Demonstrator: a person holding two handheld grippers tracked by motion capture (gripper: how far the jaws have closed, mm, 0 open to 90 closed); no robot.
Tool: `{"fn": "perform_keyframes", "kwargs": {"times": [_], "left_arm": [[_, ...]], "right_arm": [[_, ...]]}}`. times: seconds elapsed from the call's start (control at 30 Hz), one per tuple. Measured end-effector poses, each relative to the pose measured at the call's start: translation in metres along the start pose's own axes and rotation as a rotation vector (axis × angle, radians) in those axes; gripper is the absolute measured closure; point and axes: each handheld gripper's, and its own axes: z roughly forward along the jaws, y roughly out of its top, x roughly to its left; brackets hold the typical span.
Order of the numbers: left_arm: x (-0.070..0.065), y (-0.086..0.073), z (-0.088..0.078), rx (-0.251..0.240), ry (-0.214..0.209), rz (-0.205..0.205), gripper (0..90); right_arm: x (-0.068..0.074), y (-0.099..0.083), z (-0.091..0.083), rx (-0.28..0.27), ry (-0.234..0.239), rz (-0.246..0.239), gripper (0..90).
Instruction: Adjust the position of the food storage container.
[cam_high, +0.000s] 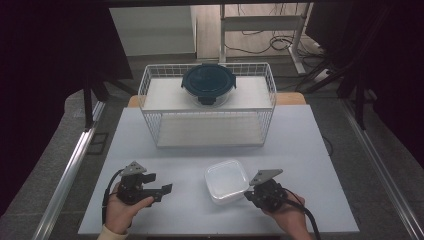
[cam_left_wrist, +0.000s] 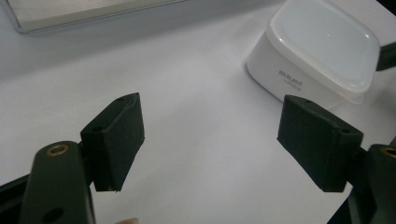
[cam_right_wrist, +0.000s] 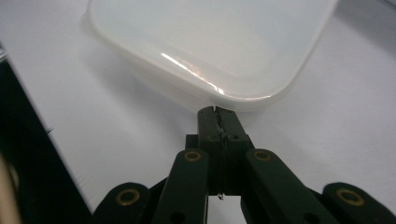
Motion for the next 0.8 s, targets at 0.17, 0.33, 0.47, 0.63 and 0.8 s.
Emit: {"fn": "perform_keyframes", "kwargs": {"times": [0.17,0.33,0.47,0.63,0.8], "left_arm": [[0.001,0.0,0.001,0.001,0.002,-0.003,22.0],[0.002,-0.001,0.001,0.002,0.003,-0.007,22.1],[0.002,-0.001,0.001,0.004,0.002,-0.006,22.1],[0.002,-0.001,0.001,0.001,0.004,-0.009,22.1],[0.0,-0.001,0.004,0.009,0.001,-0.005,22.1]], "right_arm": [[-0.011,0.009,0.008,-0.009,-0.016,0.024,89.4],[-0.025,0.021,0.016,-0.019,-0.039,0.059,89.4],[-0.038,0.03,0.022,-0.031,-0.05,0.083,89.4],[-0.044,0.03,0.017,-0.037,-0.076,0.095,89.4],[-0.052,0.045,0.002,-0.063,-0.135,0.084,89.4]]}}
